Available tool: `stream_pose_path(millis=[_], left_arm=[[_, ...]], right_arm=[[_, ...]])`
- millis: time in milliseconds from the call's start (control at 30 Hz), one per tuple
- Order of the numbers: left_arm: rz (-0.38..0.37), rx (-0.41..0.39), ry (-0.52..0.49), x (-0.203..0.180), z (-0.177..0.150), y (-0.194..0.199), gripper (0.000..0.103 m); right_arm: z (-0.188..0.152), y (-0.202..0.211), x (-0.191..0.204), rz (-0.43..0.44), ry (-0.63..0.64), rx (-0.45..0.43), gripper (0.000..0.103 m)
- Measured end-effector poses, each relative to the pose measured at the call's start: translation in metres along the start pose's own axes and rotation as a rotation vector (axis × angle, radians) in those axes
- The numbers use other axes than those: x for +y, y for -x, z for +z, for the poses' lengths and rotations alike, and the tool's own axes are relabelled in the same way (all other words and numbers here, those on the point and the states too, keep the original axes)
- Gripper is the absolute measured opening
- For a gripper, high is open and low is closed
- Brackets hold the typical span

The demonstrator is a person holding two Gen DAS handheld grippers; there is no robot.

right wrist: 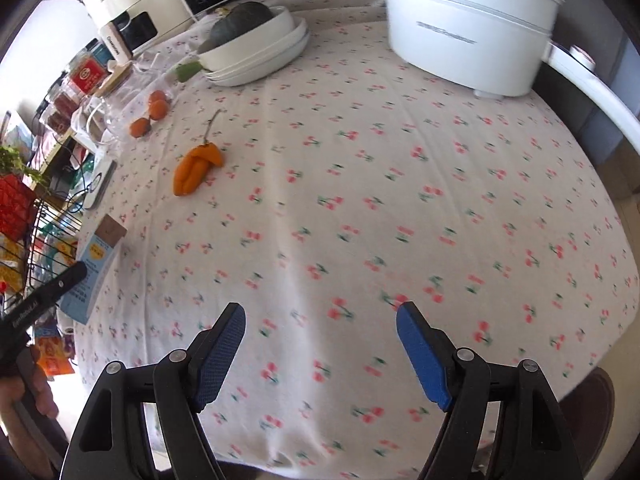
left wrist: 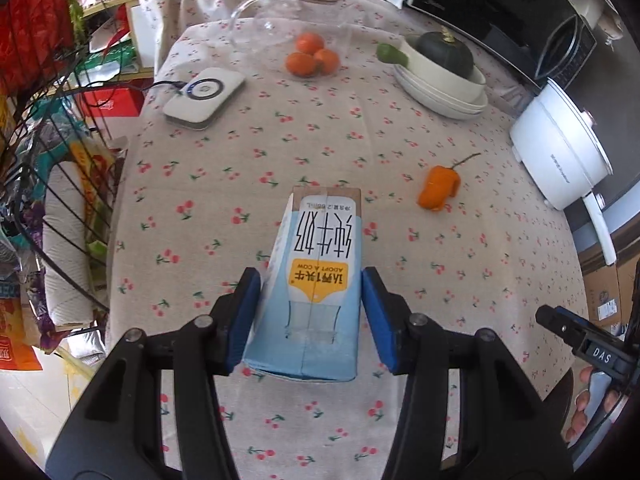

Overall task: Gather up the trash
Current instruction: 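Grasp the blue milk carton with the left tool while the right grasps the orange pepper, then carry the carton and pepper over the bin with both tools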

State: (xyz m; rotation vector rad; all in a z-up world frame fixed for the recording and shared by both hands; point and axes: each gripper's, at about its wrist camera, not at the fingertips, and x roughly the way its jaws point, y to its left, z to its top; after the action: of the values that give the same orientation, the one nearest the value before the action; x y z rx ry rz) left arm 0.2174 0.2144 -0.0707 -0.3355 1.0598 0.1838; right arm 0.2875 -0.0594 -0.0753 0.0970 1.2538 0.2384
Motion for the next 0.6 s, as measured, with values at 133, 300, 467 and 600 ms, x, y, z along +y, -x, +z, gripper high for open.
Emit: stream_pose_path(millis=[133, 300, 467, 600], left_arm=[[0.028, -0.013, 0.021, 0.019, 0.006, -0.002, 0.054], [0.049, -0.028, 0.013, 0.023, 0.01, -0.004, 0.054], [0.052, -0.012, 0.003, 0.022, 0.009, -0.011, 0.054], [0.054, -0.009, 0.0, 0.019, 0.01, -0.013, 0.053]], right_arm=[[0.03, -0.029, 0.046, 0.044, 0.014, -0.007, 0.079], [0.07, -0.066, 0.083, 0.084, -0.02, -0.035, 0.079], [0.091, -0.1, 0.098, 0.097, -0.07, -0.035, 0.066], [0.093, -0.107, 0.11, 0.024, -0.005, -0.067, 0.028]])
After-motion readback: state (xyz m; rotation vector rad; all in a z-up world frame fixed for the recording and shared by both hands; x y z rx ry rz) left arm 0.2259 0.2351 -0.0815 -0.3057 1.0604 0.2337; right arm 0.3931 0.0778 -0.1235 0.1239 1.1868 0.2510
